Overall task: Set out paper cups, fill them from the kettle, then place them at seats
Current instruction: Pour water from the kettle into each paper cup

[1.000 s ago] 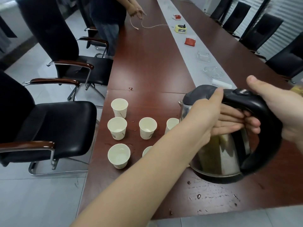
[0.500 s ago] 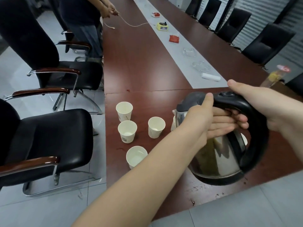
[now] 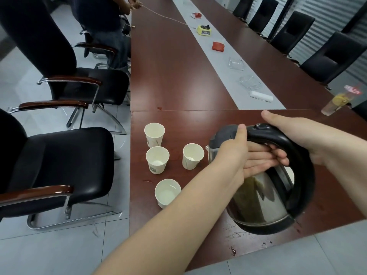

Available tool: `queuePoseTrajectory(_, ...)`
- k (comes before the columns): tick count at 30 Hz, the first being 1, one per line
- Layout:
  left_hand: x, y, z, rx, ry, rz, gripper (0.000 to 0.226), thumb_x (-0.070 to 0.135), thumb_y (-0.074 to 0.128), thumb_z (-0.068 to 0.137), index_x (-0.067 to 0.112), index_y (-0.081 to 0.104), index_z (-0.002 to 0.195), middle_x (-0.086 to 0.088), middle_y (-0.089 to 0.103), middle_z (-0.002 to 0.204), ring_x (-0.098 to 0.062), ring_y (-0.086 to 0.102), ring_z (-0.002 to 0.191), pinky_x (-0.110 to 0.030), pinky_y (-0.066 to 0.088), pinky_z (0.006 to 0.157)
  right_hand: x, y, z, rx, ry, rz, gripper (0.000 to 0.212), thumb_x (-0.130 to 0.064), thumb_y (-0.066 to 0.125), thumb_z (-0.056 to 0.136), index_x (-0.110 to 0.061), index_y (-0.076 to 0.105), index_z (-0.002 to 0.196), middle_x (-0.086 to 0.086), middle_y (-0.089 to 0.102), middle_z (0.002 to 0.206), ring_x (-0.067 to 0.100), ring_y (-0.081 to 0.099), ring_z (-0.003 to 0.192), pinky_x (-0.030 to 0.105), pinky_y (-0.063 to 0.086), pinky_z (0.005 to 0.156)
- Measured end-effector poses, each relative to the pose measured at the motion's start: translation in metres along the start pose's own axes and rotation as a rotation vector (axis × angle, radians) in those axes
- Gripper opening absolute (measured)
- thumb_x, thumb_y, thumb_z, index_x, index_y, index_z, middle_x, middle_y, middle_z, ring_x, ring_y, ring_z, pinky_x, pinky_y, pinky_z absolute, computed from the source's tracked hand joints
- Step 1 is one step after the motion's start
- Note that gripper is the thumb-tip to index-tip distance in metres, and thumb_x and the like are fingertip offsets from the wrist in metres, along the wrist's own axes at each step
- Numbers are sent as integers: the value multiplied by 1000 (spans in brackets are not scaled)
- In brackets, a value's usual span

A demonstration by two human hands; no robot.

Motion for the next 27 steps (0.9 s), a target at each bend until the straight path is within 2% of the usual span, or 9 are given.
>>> queuePoseTrajectory(13, 4, -10, 20, 47, -28, -48, 73, 57, 23, 99, 3, 63, 72, -4, 65, 52, -11, 64, 44, -14, 50, 43, -16, 6, 20, -30, 51, -115, 69, -65, 42, 89, -4, 51, 59, 11, 44, 38, 22, 40, 29, 21, 37, 35)
queuePoseTrajectory(19, 5, -12, 29, 59, -28, -92, 72, 57, 22, 99, 2, 62, 73, -4, 65, 50, -10, 64, 43, -14, 48, 41, -24, 9, 28, -44, 53, -161, 71, -63, 39, 91, -5, 47, 51, 9, 42, 36, 19, 39, 26, 18, 35, 30)
queuePoseTrajectory(27, 6, -13, 32, 66, -22, -134, 72, 54, 23, 100, 0, 63, 75, -7, 66, 54, -13, 65, 45, -15, 47, 40, -29, 13, 31, -62, 52, -179, 69, -61, 37, 93, -5, 46, 55, 7, 42, 35, 17, 38, 25, 16, 34, 30)
Point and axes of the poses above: each hand's wrist, its own z-axis towards the middle knuckle, its own y-axis out of the palm, x = y × z, the point moved 8 cm from there along z, towards the middle knuckle
